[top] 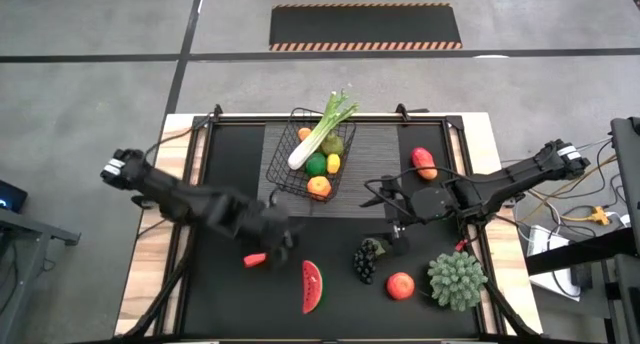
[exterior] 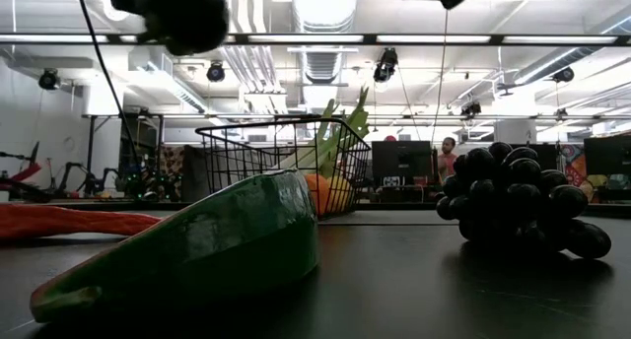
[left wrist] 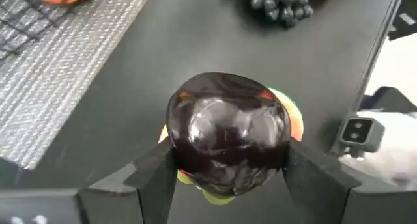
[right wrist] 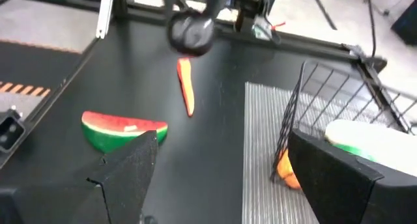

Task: Build produce basket
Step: Put the plum into the wire basket, then put the mango into the wire basket

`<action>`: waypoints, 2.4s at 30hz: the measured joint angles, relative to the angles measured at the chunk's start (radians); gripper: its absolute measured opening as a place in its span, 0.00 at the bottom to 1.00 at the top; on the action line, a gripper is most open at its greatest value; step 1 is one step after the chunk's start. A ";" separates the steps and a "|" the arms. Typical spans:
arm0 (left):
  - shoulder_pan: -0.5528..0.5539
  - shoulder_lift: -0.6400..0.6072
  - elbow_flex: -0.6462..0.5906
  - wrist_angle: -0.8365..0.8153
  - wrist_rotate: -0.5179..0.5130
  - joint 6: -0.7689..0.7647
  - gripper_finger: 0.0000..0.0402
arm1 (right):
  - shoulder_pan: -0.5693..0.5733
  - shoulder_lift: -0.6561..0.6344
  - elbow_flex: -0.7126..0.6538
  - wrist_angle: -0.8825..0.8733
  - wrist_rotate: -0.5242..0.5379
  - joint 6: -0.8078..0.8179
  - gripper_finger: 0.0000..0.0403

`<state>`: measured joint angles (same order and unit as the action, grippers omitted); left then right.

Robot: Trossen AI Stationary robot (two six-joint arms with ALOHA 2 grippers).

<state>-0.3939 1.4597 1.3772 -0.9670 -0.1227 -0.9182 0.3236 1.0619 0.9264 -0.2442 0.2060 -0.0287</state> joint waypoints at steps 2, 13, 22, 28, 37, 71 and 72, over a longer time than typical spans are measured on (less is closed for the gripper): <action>0.095 -0.006 0.031 -0.045 0.100 0.032 0.56 | 0.002 -0.004 0.000 -0.027 -0.002 0.011 0.81; 0.648 0.014 0.095 -0.194 0.456 0.178 0.56 | 0.035 -0.018 -0.002 -0.070 -0.004 0.035 0.81; 0.903 0.049 0.096 -0.163 0.493 0.230 0.56 | 0.034 -0.018 -0.008 -0.071 -0.004 0.041 0.81; 0.912 0.107 0.096 -0.157 0.497 0.250 0.62 | 0.034 -0.018 -0.023 -0.071 -0.003 0.044 0.81; 0.917 0.139 0.091 -0.132 0.517 0.270 0.68 | 0.034 -0.019 -0.031 -0.073 -0.003 0.068 0.81; 0.918 0.137 0.088 -0.123 0.620 0.277 0.81 | 0.034 -0.019 -0.031 -0.066 -0.003 0.086 0.81; 0.918 0.137 0.088 -0.123 0.620 0.279 0.81 | 0.034 -0.019 -0.031 -0.066 -0.003 0.090 0.81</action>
<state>0.5243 1.5967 1.4651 -1.0904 0.4975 -0.6395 0.3580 1.0431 0.8955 -0.3099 0.2031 0.0612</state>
